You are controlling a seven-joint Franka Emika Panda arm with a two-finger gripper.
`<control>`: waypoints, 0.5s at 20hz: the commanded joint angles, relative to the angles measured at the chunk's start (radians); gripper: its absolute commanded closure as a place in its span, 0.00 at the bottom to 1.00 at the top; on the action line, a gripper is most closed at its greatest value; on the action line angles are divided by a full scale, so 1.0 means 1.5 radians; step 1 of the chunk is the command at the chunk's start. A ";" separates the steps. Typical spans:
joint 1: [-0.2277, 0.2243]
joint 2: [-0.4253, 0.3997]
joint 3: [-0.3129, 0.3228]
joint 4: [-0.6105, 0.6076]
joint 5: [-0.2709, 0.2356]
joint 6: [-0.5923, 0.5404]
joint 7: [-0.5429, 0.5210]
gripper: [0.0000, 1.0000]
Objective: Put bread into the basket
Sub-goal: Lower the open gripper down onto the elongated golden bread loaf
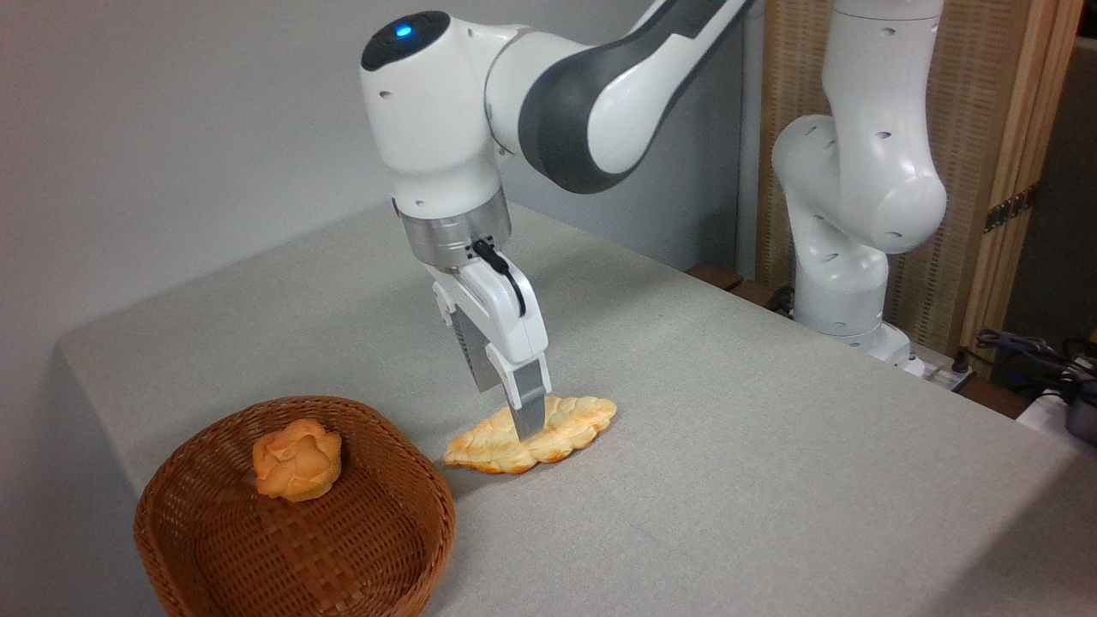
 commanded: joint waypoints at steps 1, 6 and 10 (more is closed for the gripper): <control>-0.001 0.017 0.011 -0.008 0.008 0.040 0.017 0.00; -0.009 0.034 0.010 -0.009 0.008 0.040 0.017 0.00; -0.011 0.043 0.008 -0.008 0.007 0.040 0.017 0.00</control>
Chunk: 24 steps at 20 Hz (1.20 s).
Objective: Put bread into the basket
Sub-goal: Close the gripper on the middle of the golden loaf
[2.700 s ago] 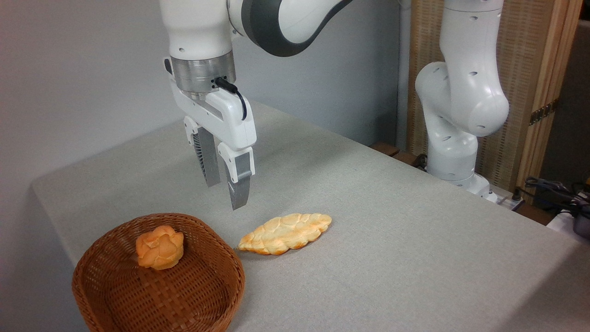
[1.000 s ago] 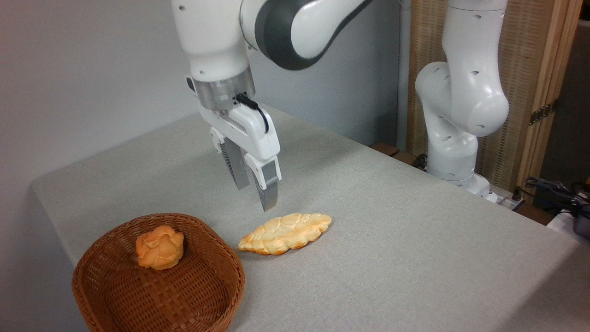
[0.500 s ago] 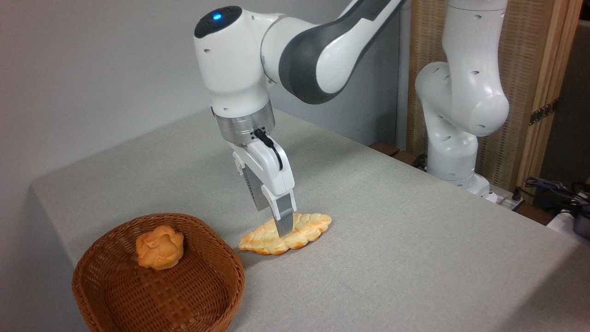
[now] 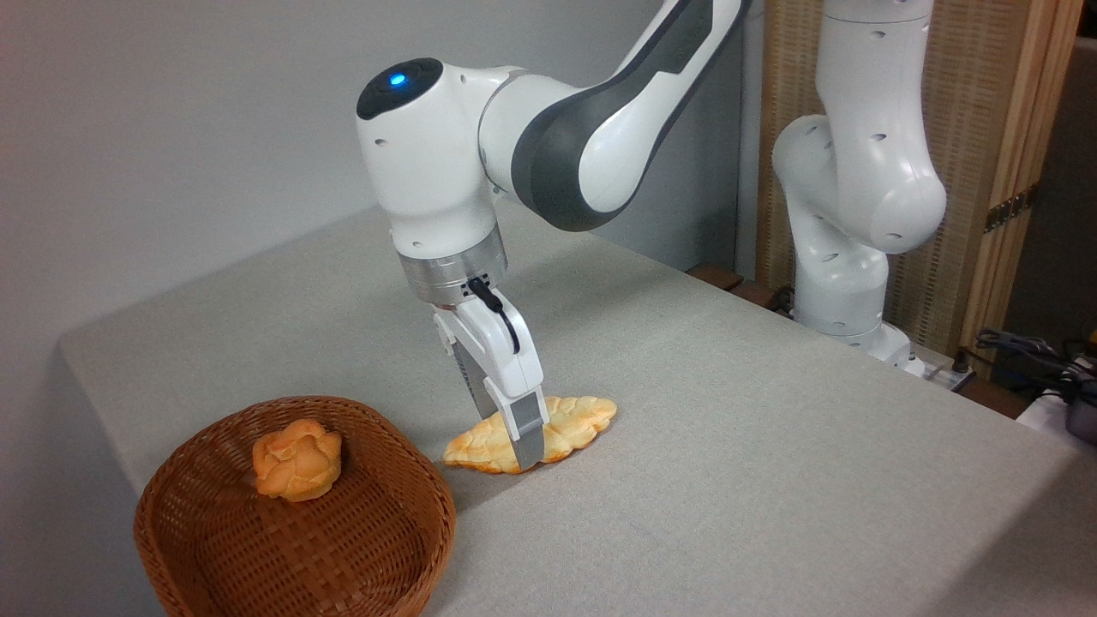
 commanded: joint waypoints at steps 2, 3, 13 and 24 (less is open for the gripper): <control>-0.005 0.002 0.003 -0.004 0.007 0.010 0.006 0.00; -0.005 0.002 0.003 -0.004 0.007 0.009 0.006 0.00; -0.005 0.013 0.003 -0.002 0.007 0.006 0.008 0.58; -0.002 0.005 0.005 0.028 0.000 -0.038 0.017 0.58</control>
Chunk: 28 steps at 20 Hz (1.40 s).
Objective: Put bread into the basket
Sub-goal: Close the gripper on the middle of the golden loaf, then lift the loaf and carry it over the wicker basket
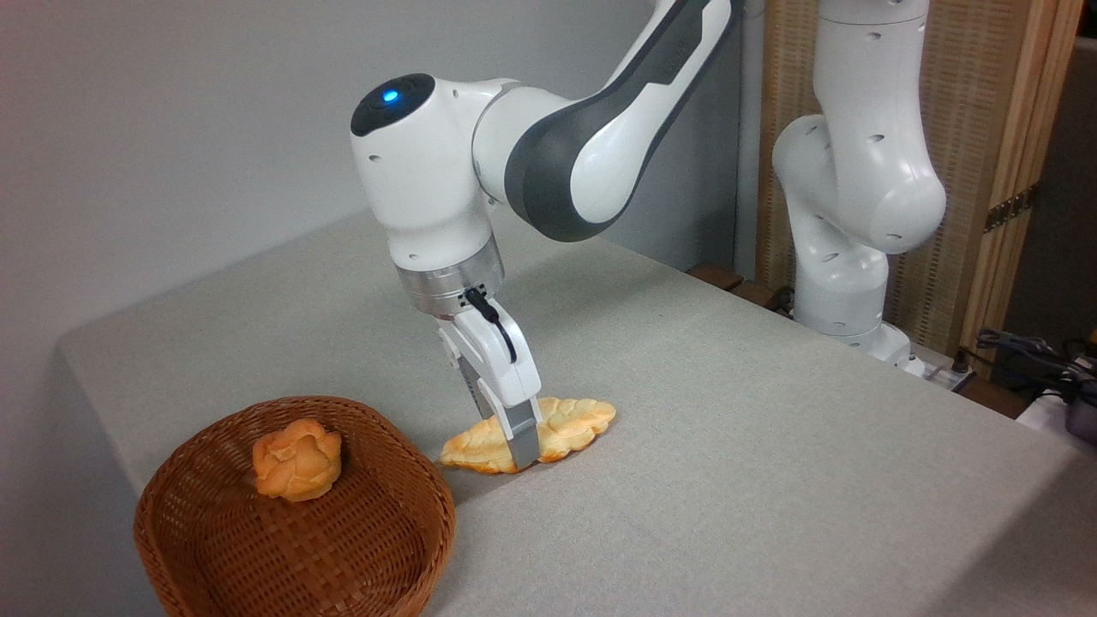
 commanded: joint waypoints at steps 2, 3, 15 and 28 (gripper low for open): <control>0.000 -0.012 0.005 0.036 -0.001 -0.059 0.019 0.58; 0.000 -0.018 0.005 0.040 -0.001 -0.070 0.020 0.58; 0.003 -0.015 0.004 0.132 -0.057 0.041 0.020 0.52; 0.006 0.026 0.016 0.132 -0.221 0.283 -0.097 0.00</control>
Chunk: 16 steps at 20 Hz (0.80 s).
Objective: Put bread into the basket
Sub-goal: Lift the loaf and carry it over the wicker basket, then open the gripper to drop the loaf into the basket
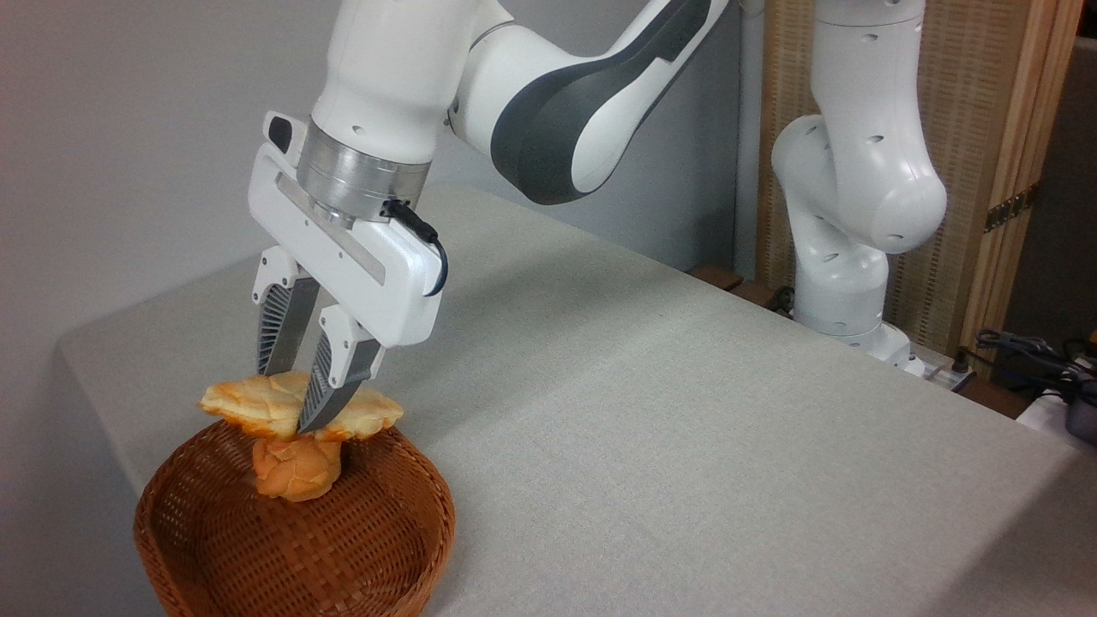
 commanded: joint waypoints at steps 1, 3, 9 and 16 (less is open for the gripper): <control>-0.004 0.007 0.004 0.008 -0.015 0.010 -0.016 0.00; -0.004 0.009 0.004 0.009 -0.015 0.010 -0.016 0.00; -0.004 0.012 0.004 0.009 -0.015 0.010 -0.016 0.00; -0.006 0.009 -0.002 0.010 -0.014 0.009 -0.015 0.00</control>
